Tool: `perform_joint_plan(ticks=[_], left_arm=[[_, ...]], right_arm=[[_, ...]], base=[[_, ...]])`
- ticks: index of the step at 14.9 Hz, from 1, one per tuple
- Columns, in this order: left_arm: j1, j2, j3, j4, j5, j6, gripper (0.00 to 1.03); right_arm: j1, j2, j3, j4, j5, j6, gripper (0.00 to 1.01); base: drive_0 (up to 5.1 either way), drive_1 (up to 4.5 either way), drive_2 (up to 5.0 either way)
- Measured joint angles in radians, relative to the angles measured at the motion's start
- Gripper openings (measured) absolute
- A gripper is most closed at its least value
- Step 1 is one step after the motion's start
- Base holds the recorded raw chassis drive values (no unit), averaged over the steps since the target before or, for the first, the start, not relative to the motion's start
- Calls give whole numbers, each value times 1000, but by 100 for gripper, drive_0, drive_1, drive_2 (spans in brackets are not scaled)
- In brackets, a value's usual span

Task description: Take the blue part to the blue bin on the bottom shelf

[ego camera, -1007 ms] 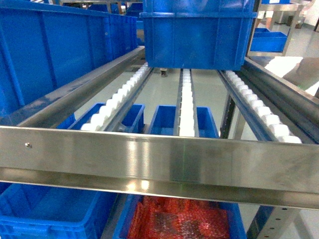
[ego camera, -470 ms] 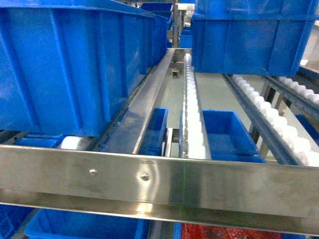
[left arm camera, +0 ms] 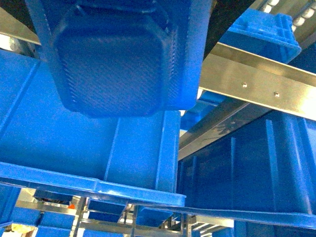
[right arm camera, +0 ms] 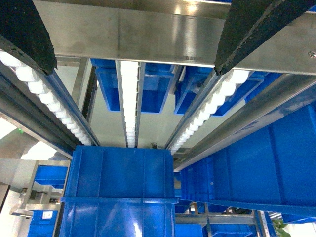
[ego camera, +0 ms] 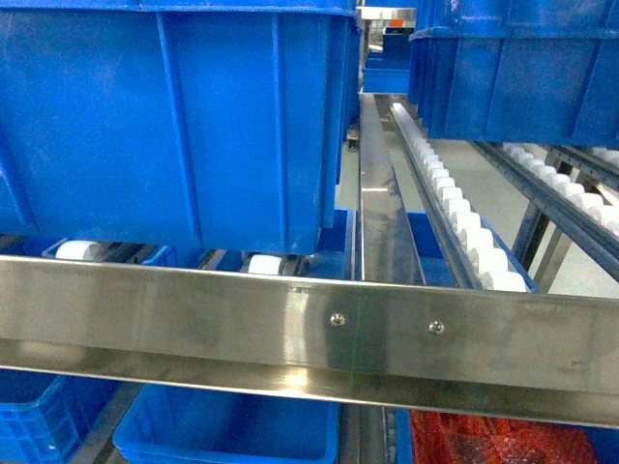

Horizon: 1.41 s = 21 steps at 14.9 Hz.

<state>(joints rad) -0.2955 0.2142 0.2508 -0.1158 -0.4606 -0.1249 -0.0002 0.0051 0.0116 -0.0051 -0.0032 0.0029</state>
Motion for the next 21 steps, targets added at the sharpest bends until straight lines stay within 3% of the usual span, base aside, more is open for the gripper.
perform_joint_plan(ticks=[3, 21], left_arm=[[-2, 0, 0, 0, 1, 0, 43], [-2, 1, 0, 0, 1, 0, 43]], right_arm=[[0, 0, 0, 0, 2, 0, 98], [0, 0, 0, 1, 3, 1, 98]], base=[[3, 403, -397], [0, 0, 0]])
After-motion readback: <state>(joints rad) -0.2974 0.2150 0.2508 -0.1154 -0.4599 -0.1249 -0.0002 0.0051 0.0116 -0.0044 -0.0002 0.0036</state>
